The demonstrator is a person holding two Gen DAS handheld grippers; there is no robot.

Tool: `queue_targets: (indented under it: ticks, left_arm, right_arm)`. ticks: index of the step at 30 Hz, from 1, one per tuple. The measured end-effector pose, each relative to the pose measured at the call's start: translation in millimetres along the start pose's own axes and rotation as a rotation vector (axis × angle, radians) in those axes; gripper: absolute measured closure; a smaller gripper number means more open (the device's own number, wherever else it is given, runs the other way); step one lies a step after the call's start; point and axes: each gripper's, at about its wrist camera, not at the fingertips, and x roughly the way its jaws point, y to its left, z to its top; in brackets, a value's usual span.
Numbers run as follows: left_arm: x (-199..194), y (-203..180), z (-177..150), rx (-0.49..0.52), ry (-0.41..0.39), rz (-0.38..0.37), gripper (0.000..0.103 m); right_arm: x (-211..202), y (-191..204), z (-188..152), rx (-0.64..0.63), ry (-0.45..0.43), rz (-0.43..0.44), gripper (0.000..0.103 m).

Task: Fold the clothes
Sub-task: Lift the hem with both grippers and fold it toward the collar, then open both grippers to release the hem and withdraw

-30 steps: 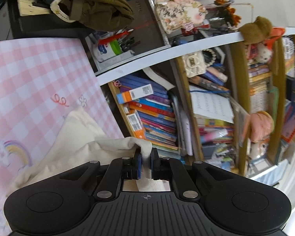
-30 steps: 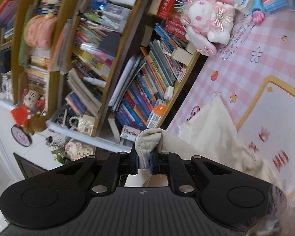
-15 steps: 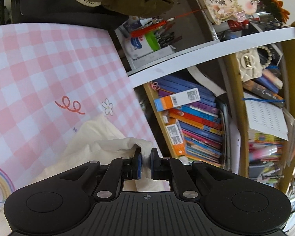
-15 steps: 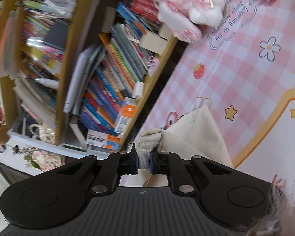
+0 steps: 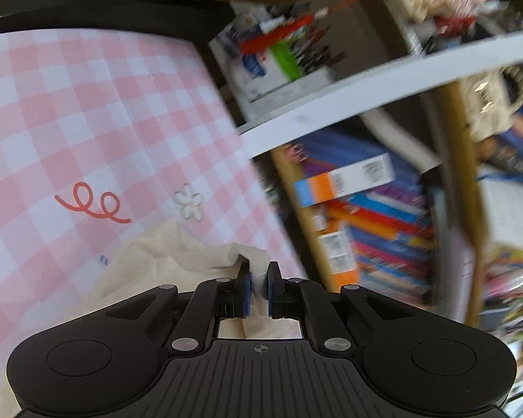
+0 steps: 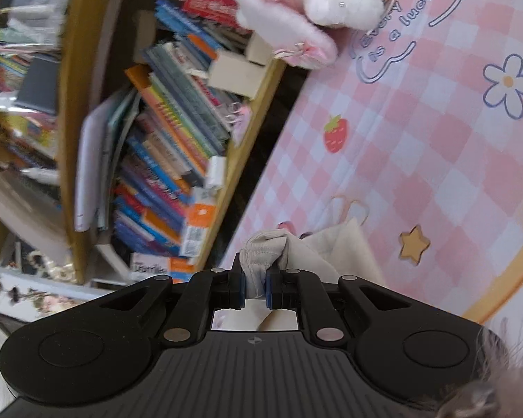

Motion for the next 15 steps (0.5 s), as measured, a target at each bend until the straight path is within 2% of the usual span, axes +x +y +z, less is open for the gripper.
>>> queue_targets:
  ticks: [3,6,7,9,10,11,15]
  left_arm:
    - [15.2,4.3,-1.8,0.01,0.016,0.055,0.096]
    - [22.5,10.1,-3.1,-0.01,0.032,0.065,0.092]
    - [23.8,12.1,-3.3,-0.021,0.046,0.07,0.086]
    - [26.0,15.7,-3.9,-0.043,0.072,0.078,0.066]
    - [26.1,17.0,-4.5,-0.052,0.083,0.079,0.051]
    - [25.6,17.9,-5.4,-0.059,0.087,0.07,0.048]
    - [30.5,14.1,-7.7,-0.038,0.103,0.043,0.046]
  right_arm:
    - [14.9,-12.6,2.2,0.012,0.014,-0.061,0.094]
    - [26.6,-23.8,3.9,0.03,0.03,-0.096,0.094]
    - [28.6,-26.4,4.6,0.034,0.037,-0.1,0.091]
    - [29.8,-28.8,5.6,0.037,0.046,-0.099,0.087]
    - [29.4,-28.9,5.5,0.037,0.049,-0.091,0.076]
    - [29.0,-29.0,5.3,0.038,0.052,-0.083,0.064]
    - [27.5,-22.4,2.2,0.019,0.073,-0.068,0.061]
